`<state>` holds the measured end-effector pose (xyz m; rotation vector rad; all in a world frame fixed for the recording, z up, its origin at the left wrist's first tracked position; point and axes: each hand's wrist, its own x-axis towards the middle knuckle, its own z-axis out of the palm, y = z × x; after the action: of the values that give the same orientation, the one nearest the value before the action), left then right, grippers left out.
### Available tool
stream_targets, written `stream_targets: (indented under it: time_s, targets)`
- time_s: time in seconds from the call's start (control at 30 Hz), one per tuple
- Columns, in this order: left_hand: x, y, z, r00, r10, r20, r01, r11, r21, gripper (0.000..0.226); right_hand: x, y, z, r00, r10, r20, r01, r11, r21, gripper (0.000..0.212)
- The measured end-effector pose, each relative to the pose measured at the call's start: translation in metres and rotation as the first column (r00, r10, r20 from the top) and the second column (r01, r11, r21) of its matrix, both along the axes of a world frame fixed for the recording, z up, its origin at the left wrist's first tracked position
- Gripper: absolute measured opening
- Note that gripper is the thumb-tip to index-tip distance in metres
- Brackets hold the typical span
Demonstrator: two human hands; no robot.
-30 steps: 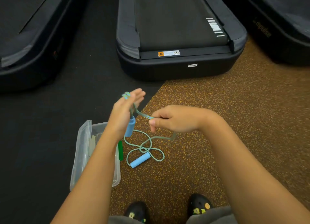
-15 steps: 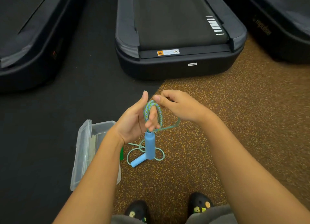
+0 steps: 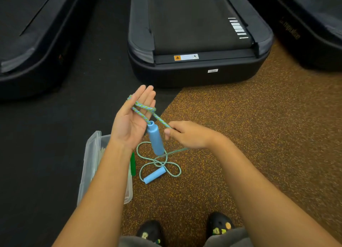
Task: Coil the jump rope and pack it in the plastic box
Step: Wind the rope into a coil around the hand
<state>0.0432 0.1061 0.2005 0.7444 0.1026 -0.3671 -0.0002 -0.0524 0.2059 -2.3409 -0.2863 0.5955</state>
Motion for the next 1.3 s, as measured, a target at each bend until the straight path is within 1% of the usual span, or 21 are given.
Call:
stream_targets:
  time_s: [0.07, 0.1, 0.17, 0.23, 0.3, 0.33, 0.4, 0.47, 0.53, 0.6, 0.67, 0.73, 0.83, 0.93, 1.03, 1.1, 1.13, 1.23, 1.3]
  targets:
    - [0.004, 0.002, -0.006, 0.998, 0.053, 0.026, -0.057, 0.984, 0.168, 0.035, -0.001, 0.000, 0.006, 0.997, 0.070, -0.031, -0.071, 0.996, -0.052, 0.029]
    - [0.005, 0.002, -0.010, 0.996, 0.060, 0.059, -0.074, 0.957, 0.279, 0.036, -0.002, 0.001, 0.009, 0.994, 0.101, -0.044, -0.104, 0.992, -0.072, 0.028]
    - [0.004, 0.000, -0.015, 0.989, 0.020, 0.149, -0.090, 0.871, 0.483, 0.034, -0.003, 0.002, 0.018, 0.988, 0.147, -0.046, -0.150, 0.985, -0.083, 0.027]
    - [-0.001, -0.005, -0.016, 0.970, -0.098, 0.221, -0.060, 0.788, 0.613, 0.026, -0.002, 0.003, 0.026, 0.985, 0.171, -0.013, -0.172, 0.982, -0.075, 0.027]
    - [-0.008, -0.012, -0.014, 0.941, -0.256, 0.222, 0.033, 0.721, 0.693, 0.025, -0.002, 0.002, 0.035, 0.986, 0.161, 0.045, -0.158, 0.985, -0.067, 0.027]
    - [-0.012, -0.015, -0.011, 0.919, -0.335, 0.210, 0.080, 0.678, 0.731, 0.030, -0.001, 0.001, 0.038, 0.987, 0.139, 0.075, -0.135, 0.989, -0.053, 0.027]
    - [-0.018, -0.020, -0.006, 0.871, -0.461, 0.169, 0.175, 0.614, 0.769, 0.053, 0.000, -0.003, 0.042, 0.988, 0.082, 0.132, -0.081, 0.997, -0.007, 0.028]
    - [-0.022, -0.025, -0.003, 0.833, -0.543, 0.106, 0.297, 0.601, 0.742, 0.069, 0.000, -0.009, 0.044, 0.987, 0.008, 0.159, -0.016, 0.999, 0.049, 0.031]
    - [-0.024, -0.027, -0.001, 0.795, -0.603, 0.068, 0.393, 0.597, 0.699, 0.073, 0.001, -0.015, 0.041, 0.980, -0.077, 0.185, 0.062, 0.994, 0.087, 0.033]
    - [-0.024, -0.027, 0.002, 0.775, -0.631, 0.040, 0.471, 0.617, 0.631, 0.076, 0.005, -0.020, 0.035, 0.960, -0.158, 0.232, 0.140, 0.986, 0.093, 0.034]
    - [-0.023, -0.026, 0.004, 0.773, -0.634, 0.024, 0.527, 0.662, 0.532, 0.074, 0.008, -0.023, 0.029, 0.945, -0.222, 0.242, 0.197, 0.973, 0.123, 0.036]
    - [-0.023, -0.024, 0.005, 0.785, -0.618, 0.040, 0.537, 0.710, 0.456, 0.063, 0.010, -0.024, 0.023, 0.938, -0.264, 0.223, 0.234, 0.960, 0.154, 0.036]
    - [-0.023, -0.023, 0.005, 0.836, -0.541, 0.089, 0.482, 0.802, 0.353, 0.047, 0.011, -0.022, 0.011, 0.941, -0.287, 0.179, 0.257, 0.951, 0.172, 0.043]
    - [-0.020, -0.020, 0.010, 0.904, -0.416, 0.098, 0.402, 0.905, 0.135, 0.041, 0.010, -0.021, 0.002, 0.957, -0.255, 0.138, 0.234, 0.960, 0.152, 0.043]
    - [-0.015, -0.018, 0.013, 0.954, -0.285, 0.090, 0.289, 0.957, -0.035, 0.031, 0.006, -0.018, 0.000, 0.976, -0.197, 0.093, 0.185, 0.975, 0.125, 0.043]
    - [-0.012, -0.016, 0.013, 0.976, -0.199, 0.094, 0.207, 0.974, -0.092, 0.024, 0.004, -0.015, -0.001, 0.986, -0.160, 0.053, 0.153, 0.981, 0.116, 0.042]
    - [-0.011, -0.014, 0.012, 0.982, -0.163, 0.092, 0.173, 0.979, -0.112, 0.025, 0.003, -0.015, -0.001, 0.990, -0.139, 0.033, 0.134, 0.985, 0.105, 0.041]
    - [-0.006, -0.009, 0.008, 0.990, -0.114, 0.087, 0.127, 0.980, -0.155, 0.038, 0.000, -0.014, 0.004, 0.997, -0.068, -0.035, 0.070, 0.995, 0.075, 0.038]
    - [-0.002, -0.007, 0.004, 0.993, -0.082, 0.081, 0.091, 0.989, -0.116, 0.043, -0.002, -0.014, 0.008, 0.997, -0.017, -0.074, 0.020, 0.999, 0.044, 0.034]
